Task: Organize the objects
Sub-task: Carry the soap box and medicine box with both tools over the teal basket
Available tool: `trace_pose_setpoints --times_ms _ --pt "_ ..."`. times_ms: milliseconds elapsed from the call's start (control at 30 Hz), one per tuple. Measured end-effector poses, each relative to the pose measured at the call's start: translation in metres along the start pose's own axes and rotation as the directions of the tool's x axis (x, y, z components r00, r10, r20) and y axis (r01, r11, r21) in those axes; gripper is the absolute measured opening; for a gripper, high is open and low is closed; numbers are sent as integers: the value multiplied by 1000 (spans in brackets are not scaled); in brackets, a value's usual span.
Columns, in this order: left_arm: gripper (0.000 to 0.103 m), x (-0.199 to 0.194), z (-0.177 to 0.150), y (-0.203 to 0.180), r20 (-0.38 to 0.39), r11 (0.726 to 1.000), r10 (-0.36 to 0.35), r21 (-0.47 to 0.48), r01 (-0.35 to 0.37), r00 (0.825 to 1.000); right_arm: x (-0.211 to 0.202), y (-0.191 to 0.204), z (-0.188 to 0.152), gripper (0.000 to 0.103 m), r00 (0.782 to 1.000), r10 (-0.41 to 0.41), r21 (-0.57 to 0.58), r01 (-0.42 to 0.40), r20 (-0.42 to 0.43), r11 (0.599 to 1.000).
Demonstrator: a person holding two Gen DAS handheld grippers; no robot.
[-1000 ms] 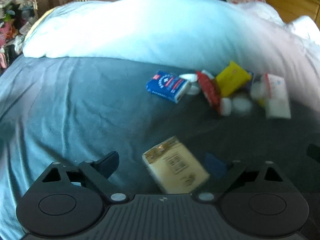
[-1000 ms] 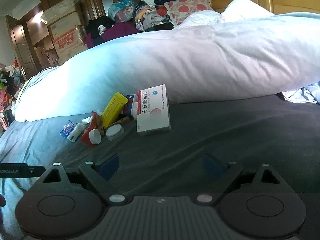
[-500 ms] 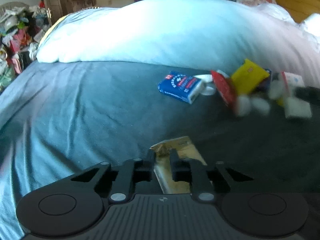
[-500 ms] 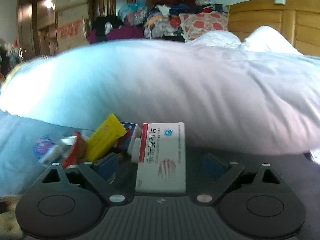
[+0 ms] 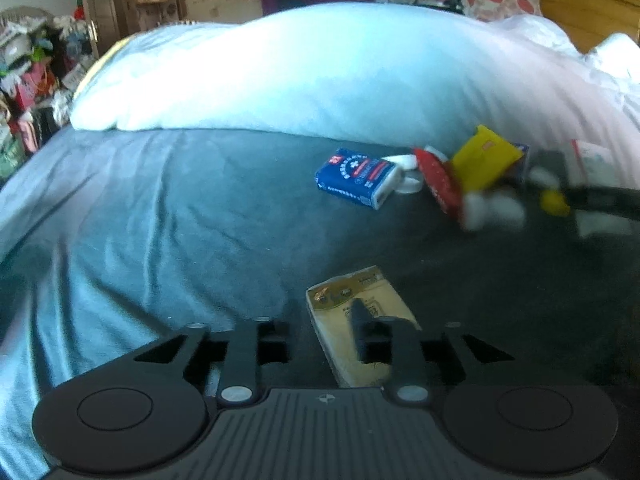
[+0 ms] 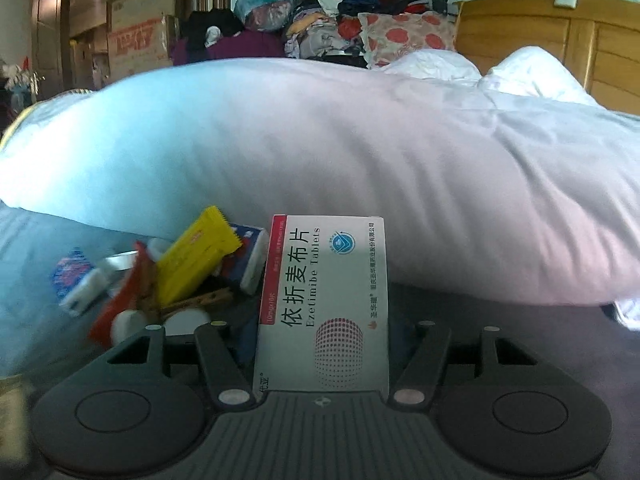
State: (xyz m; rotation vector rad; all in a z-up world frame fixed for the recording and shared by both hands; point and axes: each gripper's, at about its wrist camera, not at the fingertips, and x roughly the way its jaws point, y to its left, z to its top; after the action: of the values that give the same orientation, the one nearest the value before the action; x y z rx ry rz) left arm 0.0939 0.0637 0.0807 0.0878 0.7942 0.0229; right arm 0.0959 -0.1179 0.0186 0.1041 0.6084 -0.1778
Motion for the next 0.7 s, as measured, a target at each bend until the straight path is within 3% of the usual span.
trace_pose_setpoints --times_ms 100,167,233,300,467,533,700 --pt "62 -1 -1 -5 6 1000 21 -14 -21 1000 -25 -6 -13 64 999 26 28 -26 -19 999" --pt "65 1 -2 -12 17 999 46 -8 -45 999 -39 -9 -24 64 998 50 33 -48 -48 998" --pt "80 3 -3 -17 33 997 79 -19 -79 996 -49 -8 -31 64 995 64 15 -63 -71 998" --pt "87 9 -4 -23 43 993 119 -18 -119 992 -56 -6 -39 64 994 72 -8 -73 -88 997" --pt "84 32 -10 -38 5 995 98 28 -98 995 -50 -6 -50 64 990 81 -20 -83 -113 996" --pt "60 36 -12 -36 2 998 64 7 -64 998 -48 -10 -50 64 990 83 -22 -87 -114 996" --pt "48 30 -9 -34 -6 999 53 4 -53 999 -48 -8 -41 64 990 95 -20 -97 -101 995"
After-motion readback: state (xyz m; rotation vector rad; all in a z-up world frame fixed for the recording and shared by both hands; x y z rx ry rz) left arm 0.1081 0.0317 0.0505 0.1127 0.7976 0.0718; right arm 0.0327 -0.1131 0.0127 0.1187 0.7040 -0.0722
